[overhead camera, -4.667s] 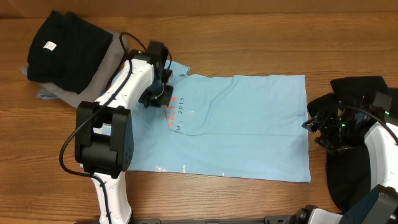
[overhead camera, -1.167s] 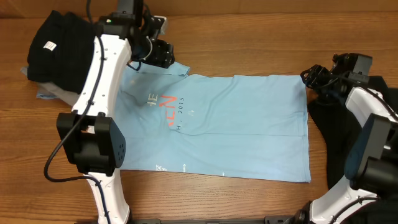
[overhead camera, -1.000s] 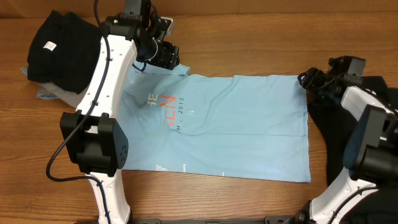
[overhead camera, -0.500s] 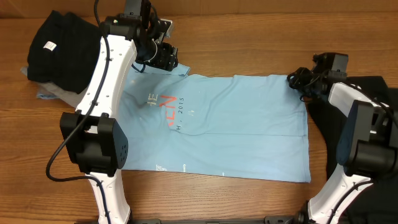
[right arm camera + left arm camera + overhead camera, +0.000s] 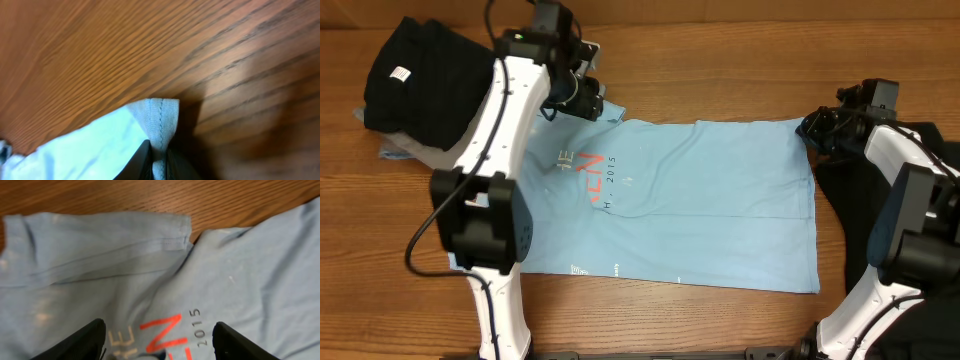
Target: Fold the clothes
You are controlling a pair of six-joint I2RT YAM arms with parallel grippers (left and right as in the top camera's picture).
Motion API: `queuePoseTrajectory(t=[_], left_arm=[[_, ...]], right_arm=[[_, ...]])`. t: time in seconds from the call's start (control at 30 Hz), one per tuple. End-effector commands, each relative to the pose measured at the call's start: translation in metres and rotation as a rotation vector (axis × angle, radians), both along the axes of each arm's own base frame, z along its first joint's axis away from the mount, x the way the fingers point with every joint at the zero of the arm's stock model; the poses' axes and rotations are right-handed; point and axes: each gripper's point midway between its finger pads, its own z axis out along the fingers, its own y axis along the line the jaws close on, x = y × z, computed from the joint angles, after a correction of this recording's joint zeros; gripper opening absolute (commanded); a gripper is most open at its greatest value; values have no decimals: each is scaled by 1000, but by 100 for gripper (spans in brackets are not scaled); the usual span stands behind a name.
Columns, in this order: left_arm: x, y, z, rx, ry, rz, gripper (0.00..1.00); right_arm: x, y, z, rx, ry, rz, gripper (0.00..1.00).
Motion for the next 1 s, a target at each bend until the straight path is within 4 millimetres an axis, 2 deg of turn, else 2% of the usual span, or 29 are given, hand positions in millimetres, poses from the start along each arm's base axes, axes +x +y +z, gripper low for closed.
queuePoseTrajectory(t=[0.0,0.1,0.17,0.47,0.7,0.77,0.83,0.97], left_arm=[[7,0,-37,45,42,-2,68],[14,3,-61,72,54,24,66],[20,0,-68,56,48,44,68],[42,-23,-70,6,-43,45,69],[37,-40,-92,17,-14,28,68],[39,-41,-94,20,-16,31,64],[42,-38,-95,29,-25,53,56],[47,-37,-94,28,-43,69,33]], right_arm=[[11,4,49,-3,-105,21,13],[7,5,55,-2,-102,22,12],[6,5,56,-1,-98,21,12],[0,7,53,8,-70,21,12],[0,8,53,13,-69,24,12],[-1,10,54,22,-70,28,12],[-1,10,54,25,-68,30,12],[-3,11,53,27,-60,30,12]])
